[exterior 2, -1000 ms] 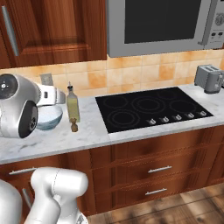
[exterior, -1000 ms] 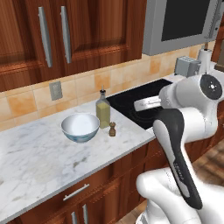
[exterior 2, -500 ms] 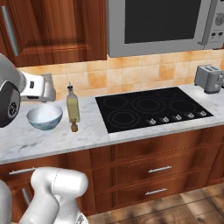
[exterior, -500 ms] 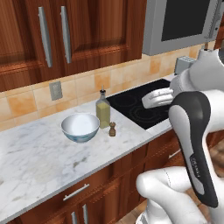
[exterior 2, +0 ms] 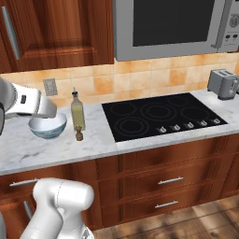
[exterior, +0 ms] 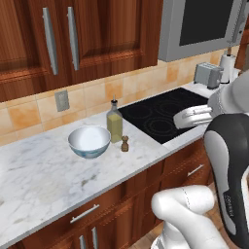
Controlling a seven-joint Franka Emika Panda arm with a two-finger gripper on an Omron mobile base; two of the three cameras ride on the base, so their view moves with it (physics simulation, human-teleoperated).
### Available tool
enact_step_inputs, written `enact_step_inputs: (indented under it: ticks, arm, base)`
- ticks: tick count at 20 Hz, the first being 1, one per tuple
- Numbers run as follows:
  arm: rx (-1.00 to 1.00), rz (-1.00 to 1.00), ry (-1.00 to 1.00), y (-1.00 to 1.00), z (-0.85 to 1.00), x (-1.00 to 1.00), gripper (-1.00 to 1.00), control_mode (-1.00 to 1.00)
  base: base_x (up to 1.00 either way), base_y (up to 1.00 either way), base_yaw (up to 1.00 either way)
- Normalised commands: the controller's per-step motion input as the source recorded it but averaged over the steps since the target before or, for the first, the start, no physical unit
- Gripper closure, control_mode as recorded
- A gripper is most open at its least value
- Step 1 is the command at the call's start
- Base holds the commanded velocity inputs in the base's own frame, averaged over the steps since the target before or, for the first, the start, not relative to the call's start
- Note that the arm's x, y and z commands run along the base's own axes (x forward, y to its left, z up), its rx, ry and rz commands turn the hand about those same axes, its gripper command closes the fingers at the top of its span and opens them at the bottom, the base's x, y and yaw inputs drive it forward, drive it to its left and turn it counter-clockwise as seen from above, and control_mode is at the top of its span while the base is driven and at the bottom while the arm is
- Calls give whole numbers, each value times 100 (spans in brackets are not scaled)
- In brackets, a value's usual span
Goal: Retrieve the bottle and the shaker from the cabinet and place them next to the mixing bowl on the counter. Then add garlic from the fridge to the mixing bowl.
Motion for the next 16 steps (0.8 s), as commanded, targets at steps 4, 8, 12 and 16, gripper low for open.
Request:
enact_step_inputs:
  ticks: [4, 8, 12, 16]
  arm:
    - [0, 0, 0, -18, 0, -5, -100, -100]
    - [0, 0, -1, 0, 0, 0, -100, -100]
    - [0, 0, 0, 0, 0, 0, -100, -100]
    - [0, 0, 0, 0, 0, -1, -100, -100]
  base:
    - [0, 0, 0]
    - [0, 0, 0]
    - [0, 0, 0]
    - [0, 0, 0]
